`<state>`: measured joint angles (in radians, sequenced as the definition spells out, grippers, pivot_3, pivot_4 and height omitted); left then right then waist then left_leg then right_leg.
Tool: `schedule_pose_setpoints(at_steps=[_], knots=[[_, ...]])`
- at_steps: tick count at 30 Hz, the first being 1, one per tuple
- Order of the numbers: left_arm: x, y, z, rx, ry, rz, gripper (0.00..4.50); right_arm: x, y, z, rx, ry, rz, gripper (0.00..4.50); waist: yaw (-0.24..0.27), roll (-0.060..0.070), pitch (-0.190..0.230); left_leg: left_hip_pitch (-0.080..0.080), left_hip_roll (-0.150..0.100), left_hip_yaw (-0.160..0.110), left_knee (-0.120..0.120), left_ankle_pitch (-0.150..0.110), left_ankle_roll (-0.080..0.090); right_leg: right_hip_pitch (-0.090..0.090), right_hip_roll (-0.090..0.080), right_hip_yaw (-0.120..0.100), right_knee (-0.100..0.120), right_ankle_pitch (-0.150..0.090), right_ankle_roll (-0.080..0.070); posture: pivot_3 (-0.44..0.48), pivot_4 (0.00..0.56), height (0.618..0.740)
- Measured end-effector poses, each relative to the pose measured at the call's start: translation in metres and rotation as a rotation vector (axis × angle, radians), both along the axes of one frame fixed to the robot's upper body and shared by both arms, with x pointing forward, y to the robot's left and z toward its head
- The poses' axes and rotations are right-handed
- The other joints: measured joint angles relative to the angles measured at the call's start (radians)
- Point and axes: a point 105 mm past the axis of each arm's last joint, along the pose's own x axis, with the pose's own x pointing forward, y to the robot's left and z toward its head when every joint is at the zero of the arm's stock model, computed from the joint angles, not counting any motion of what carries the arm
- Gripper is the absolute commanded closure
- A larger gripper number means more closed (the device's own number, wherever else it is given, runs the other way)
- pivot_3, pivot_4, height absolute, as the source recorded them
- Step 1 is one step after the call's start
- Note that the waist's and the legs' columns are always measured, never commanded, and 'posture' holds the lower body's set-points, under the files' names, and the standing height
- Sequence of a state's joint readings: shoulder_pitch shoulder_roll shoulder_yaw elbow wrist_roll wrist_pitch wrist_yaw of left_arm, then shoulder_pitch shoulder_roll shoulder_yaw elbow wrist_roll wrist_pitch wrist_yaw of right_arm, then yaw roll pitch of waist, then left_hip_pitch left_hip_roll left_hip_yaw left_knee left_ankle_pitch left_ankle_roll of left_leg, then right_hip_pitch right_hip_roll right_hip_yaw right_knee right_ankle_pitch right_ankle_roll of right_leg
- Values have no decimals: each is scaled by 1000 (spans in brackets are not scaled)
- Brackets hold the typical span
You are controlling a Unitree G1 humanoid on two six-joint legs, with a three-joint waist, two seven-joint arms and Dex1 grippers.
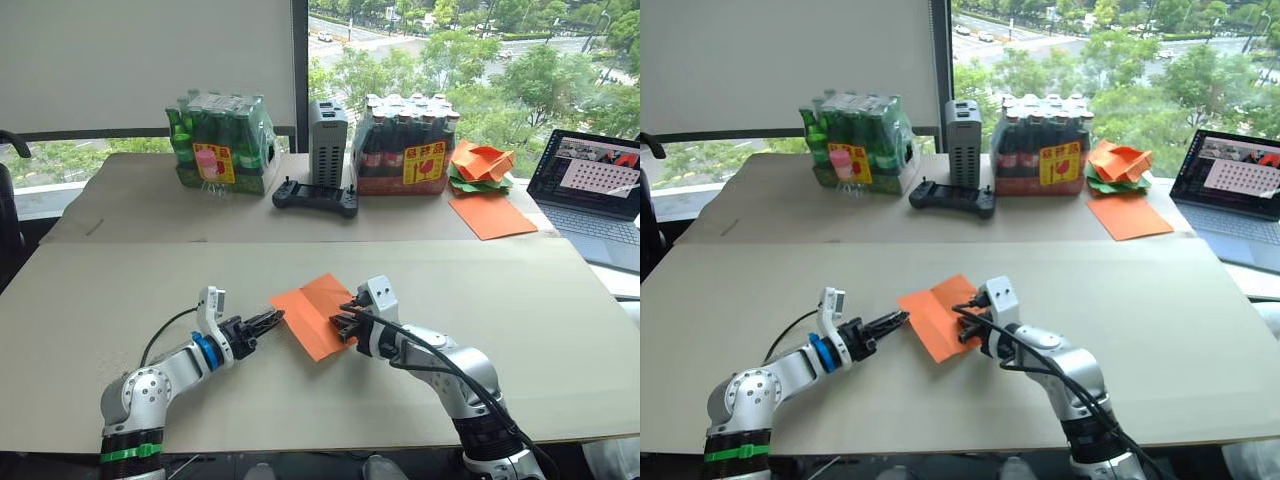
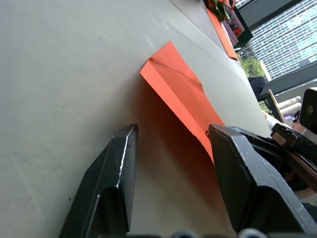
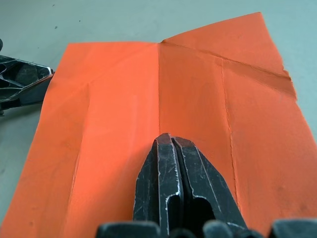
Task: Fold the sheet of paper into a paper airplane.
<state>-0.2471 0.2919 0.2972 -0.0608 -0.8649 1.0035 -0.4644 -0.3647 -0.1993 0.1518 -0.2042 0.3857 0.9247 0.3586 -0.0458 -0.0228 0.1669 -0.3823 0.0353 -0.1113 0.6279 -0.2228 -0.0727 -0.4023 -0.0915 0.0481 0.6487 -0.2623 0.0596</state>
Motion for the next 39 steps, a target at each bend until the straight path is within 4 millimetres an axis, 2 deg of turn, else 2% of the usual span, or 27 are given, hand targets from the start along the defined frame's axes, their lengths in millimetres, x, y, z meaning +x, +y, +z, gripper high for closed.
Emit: schedule_pose_setpoints(at_steps=[16, 23, 30, 32, 35, 39], knots=[[13, -12, 0, -26, -1, 1, 2117, -2, -2, -1, 10, 0, -28, 4500, 3, 0, 0, 0, 0, 0, 0, 0, 0, 0, 0, 0, 0, 0, 0, 0, 150, 740], [15, -15, -3, 12, 6, -3, 4260, -2, -2, -1, 8, 0, -36, 4500, 3, 0, -1, 0, 0, 0, 0, 0, 0, 1, 0, 0, -1, 0, 0, 0, 150, 740], [17, -17, -2, 16, 9, -14, 4260, -3, -1, -1, 16, 9, -36, 4500, 3, 1, -1, 3, 0, 0, 0, 0, 0, 4, 0, 0, -1, 0, 0, 0, 150, 740], [18, -17, -1, 15, 13, -18, 4260, -4, 2, 2, 67, 19, -35, 4500, 3, 1, -1, 3, 0, 0, 0, 0, 0, 3, 0, 0, -1, 0, 0, 0, 150, 740], [21, -16, 0, 18, 17, -23, 4260, -5, 6, 14, 181, 15, -24, 4500, 2, 1, -1, 2, 0, 0, 0, 0, 0, 2, 0, 0, -1, 0, 0, 0, 150, 740], [24, -13, 2, 22, 22, -31, 4260, -5, 10, 55, 365, -71, 17, 4500, 1, 1, -1, 0, 0, 0, 0, 0, 0, 0, 0, 0, -1, 0, 0, 0, 150, 740]])
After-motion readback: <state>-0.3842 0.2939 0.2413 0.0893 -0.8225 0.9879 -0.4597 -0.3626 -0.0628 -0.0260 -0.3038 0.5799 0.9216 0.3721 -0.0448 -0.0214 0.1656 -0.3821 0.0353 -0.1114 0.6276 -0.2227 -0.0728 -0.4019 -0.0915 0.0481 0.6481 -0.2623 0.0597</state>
